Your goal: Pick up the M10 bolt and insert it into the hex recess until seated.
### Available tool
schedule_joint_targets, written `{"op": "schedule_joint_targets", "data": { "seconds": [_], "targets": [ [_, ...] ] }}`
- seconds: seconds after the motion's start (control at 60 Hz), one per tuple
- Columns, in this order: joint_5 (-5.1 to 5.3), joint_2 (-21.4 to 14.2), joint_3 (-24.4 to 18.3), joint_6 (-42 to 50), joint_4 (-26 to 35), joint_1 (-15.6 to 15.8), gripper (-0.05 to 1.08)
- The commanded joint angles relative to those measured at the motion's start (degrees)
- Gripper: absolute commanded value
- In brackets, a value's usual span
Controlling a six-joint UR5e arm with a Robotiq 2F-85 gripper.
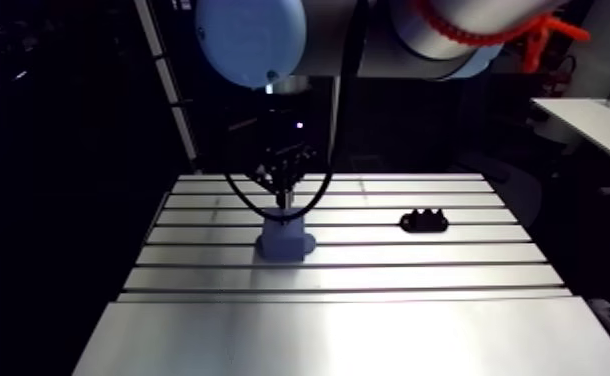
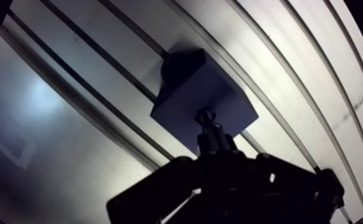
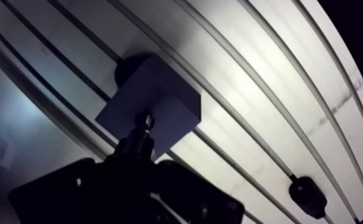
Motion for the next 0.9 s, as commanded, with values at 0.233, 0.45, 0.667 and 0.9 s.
{"op": "schedule_joint_targets", "data": {
  "seconds": [0.233,0.45,0.667,0.9],
  "targets": [
    [0.35,0.01,0.24,-0.01,-0.02,0.0,1.07],
    [0.35,0.01,0.26,-0.01,-0.02,0.0,1.07],
    [0.35,0.01,0.26,-0.09,-0.02,0.0,1.07],
    [0.35,0.01,0.17,-0.09,-0.02,0.0,1.07]
  ]
}}
